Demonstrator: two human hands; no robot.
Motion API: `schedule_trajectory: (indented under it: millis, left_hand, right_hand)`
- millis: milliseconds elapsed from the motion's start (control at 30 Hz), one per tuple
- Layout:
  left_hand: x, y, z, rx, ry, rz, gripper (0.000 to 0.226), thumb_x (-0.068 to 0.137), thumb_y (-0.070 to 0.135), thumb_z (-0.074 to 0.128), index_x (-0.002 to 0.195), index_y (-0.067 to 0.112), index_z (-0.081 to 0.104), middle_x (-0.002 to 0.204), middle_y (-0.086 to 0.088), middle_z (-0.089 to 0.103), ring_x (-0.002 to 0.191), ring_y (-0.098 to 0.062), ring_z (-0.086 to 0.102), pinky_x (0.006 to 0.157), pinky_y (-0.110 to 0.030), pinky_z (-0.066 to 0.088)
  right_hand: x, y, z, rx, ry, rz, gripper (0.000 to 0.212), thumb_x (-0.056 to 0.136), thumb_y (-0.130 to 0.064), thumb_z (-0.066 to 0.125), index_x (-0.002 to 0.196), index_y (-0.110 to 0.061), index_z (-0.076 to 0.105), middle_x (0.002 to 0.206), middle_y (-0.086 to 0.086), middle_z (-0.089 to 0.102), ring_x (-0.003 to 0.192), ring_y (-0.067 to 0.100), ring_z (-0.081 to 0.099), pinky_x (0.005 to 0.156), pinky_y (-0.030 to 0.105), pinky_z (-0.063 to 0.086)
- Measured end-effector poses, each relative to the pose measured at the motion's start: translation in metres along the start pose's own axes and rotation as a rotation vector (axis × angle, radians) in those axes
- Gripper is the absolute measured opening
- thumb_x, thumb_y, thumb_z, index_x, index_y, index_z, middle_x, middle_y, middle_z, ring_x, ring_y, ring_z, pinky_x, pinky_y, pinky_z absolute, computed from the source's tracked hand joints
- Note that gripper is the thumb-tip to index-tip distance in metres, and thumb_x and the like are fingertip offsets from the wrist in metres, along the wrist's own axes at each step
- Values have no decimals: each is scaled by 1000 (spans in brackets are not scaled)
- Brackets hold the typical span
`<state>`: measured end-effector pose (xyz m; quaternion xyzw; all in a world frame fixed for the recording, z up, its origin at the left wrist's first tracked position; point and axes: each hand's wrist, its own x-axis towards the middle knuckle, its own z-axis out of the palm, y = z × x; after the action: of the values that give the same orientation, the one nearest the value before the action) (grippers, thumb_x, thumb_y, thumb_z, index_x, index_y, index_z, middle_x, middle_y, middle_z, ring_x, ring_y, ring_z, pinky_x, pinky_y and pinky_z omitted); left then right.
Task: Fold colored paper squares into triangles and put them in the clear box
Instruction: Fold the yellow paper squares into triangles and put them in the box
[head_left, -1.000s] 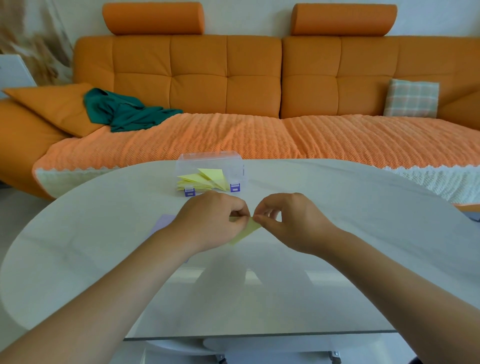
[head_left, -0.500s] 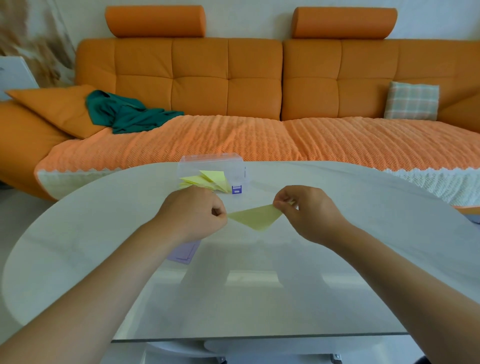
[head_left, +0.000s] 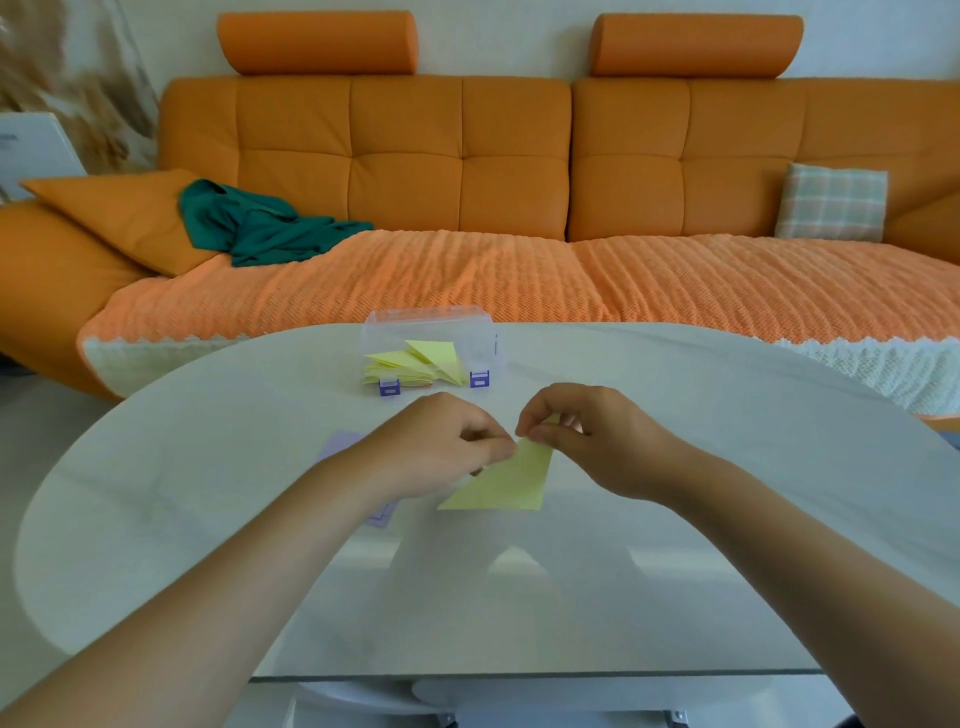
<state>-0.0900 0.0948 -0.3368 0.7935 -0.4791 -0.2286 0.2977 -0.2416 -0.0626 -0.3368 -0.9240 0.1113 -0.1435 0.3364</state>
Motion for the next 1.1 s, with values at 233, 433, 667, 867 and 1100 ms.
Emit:
schedule_trajectory:
  millis: [233, 433, 667, 867, 1100]
  left_hand:
    - [3, 2, 4, -363, 88, -93, 13, 92, 22, 67, 84, 18, 76, 79, -8, 77, 71, -24, 74, 62, -28, 59]
    - [2, 7, 7, -726, 56, -186, 17, 101, 17, 52, 102, 9, 67, 94, -14, 77, 84, -31, 76, 67, -30, 60]
    - [3, 8, 11, -726, 72, -128, 17, 97, 14, 61, 112, 7, 65, 104, -7, 76, 90, -22, 76, 74, -31, 62]
    - [1, 11, 12, -762, 56, -14, 26, 90, 15, 73, 115, 16, 67, 102, -6, 77, 92, -23, 75, 80, -30, 61]
    - [1, 14, 17, -790, 90, -38, 22, 100, 18, 55, 104, 15, 76, 98, -7, 78, 91, -24, 76, 74, -29, 62]
  right_hand:
    - [-5, 0, 1, -87, 212, -73, 55, 94, -8, 57, 139, -37, 42, 116, -14, 53, 96, 6, 57, 78, 15, 44]
    - [-11, -3, -2, -273, 142, -262, 60, 70, 5, 61, 125, -20, 57, 132, 3, 49, 123, 21, 49, 100, 35, 44]
    - [-6, 2, 3, -210, 225, -156, 10, 85, -33, 77, 93, -29, 72, 129, -9, 58, 109, 5, 56, 94, 27, 46]
    - [-3, 0, 4, 48, 207, 34, 10, 88, -41, 72, 85, -32, 74, 106, -21, 68, 98, -4, 60, 80, 9, 41]
    - [0, 0, 1, 229, 200, 148, 16, 86, -36, 76, 71, -30, 73, 58, -15, 60, 51, 2, 47, 49, 15, 38]
